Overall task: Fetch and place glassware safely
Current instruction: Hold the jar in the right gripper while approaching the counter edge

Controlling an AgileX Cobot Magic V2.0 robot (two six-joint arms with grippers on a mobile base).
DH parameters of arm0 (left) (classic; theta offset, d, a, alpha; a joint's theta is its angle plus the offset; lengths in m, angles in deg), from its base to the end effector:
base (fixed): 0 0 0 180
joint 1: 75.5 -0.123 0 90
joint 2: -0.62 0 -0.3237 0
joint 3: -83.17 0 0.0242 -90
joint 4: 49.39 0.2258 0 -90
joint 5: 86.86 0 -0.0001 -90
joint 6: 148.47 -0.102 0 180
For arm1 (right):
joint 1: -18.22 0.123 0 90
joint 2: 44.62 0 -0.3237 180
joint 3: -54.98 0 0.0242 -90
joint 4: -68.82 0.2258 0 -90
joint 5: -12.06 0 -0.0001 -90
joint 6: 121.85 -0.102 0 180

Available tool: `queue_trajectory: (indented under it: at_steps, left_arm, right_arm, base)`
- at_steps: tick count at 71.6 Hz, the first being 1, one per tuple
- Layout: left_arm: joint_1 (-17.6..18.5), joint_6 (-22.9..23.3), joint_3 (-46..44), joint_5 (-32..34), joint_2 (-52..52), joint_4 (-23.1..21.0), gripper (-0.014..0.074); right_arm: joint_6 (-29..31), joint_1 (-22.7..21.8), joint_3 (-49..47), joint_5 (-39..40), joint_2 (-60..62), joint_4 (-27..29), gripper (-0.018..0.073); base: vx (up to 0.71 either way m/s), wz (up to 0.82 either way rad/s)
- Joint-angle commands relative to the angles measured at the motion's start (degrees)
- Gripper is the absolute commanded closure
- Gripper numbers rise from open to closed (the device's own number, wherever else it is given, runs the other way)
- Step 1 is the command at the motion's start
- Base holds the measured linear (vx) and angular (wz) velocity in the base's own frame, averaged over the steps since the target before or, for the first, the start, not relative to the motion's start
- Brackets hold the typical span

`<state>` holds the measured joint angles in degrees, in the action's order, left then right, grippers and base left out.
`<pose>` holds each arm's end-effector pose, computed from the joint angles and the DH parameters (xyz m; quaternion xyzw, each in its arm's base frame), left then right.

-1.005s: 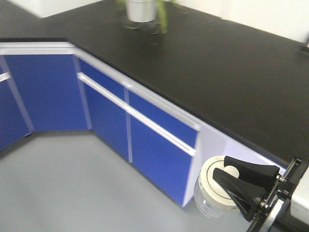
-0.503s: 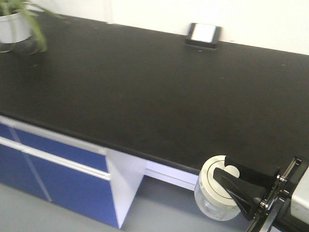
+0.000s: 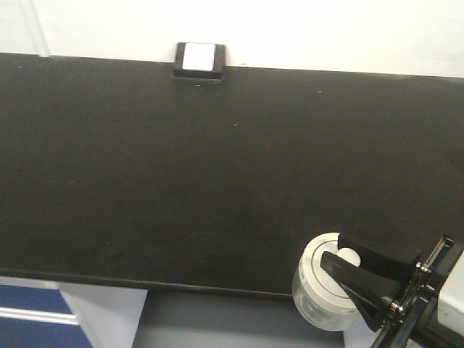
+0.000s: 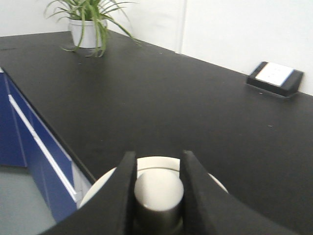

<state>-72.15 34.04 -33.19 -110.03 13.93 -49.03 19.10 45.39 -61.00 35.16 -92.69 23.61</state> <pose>-0.0001 0.0003 0.2541 0.0070 0.7667 -0.0300 0.6413 0.0756 0.0707 0.2921 -0.2865 0.6803 0.2370 0.6316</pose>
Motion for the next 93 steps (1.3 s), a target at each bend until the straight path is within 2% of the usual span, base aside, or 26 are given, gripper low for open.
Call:
queue_trajectory:
  at_steps: [1, 93]
  left_arm:
    - [0.4, 0.1, -1.4, 4.0, 0.7, -0.4, 0.0603]
    - [0.4, 0.1, -1.4, 4.0, 0.7, -0.4, 0.0603]
  right_arm:
    - [0.2, -0.1, -1.8, 4.6, 0.1, 1.2, 0.0560]
    - [0.2, -0.1, -1.8, 4.6, 0.1, 1.2, 0.0560]
  base:
    - [0.12, -0.31]
    - [0.08, -0.08]
